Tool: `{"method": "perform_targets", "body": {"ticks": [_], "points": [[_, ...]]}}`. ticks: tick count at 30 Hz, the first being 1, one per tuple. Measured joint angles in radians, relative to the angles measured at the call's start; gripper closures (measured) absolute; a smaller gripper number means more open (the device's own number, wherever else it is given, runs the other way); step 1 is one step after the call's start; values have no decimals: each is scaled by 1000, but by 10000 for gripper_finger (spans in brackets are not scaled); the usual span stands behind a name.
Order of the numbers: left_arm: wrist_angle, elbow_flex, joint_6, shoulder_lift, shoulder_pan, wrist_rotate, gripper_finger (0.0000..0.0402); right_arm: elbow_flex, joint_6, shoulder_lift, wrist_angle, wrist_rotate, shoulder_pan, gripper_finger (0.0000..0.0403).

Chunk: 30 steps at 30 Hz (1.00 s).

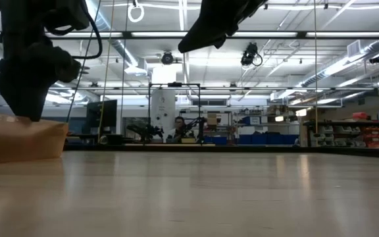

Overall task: Pick and place USB-C Cables
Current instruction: Move the orange bin to the middle of the table

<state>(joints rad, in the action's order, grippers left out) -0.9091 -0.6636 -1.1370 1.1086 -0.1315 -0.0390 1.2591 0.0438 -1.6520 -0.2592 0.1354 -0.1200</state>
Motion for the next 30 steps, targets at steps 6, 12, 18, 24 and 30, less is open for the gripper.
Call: {"method": "perform_targets", "body": {"ticks": [6, 12, 18, 24, 30], "points": [[26, 0, 44, 97, 0, 0, 230, 0, 0, 0, -1, 0, -7, 357], [83, 0, 109, 135, -1, -8, 235, 0, 0, 0, -4, 0, -7, 357], [92, 0, 128, 137, -1, -12, 303, 0, -1, 1, -5, 0, -7, 357], [105, 0, 178, 137, -1, -17, 391, 0, -17, 39, -6, 7, -28, 357], [146, 0, 229, 137, 3, -27, 391, 0, 2, 127, -30, 90, -62, 357]]}}
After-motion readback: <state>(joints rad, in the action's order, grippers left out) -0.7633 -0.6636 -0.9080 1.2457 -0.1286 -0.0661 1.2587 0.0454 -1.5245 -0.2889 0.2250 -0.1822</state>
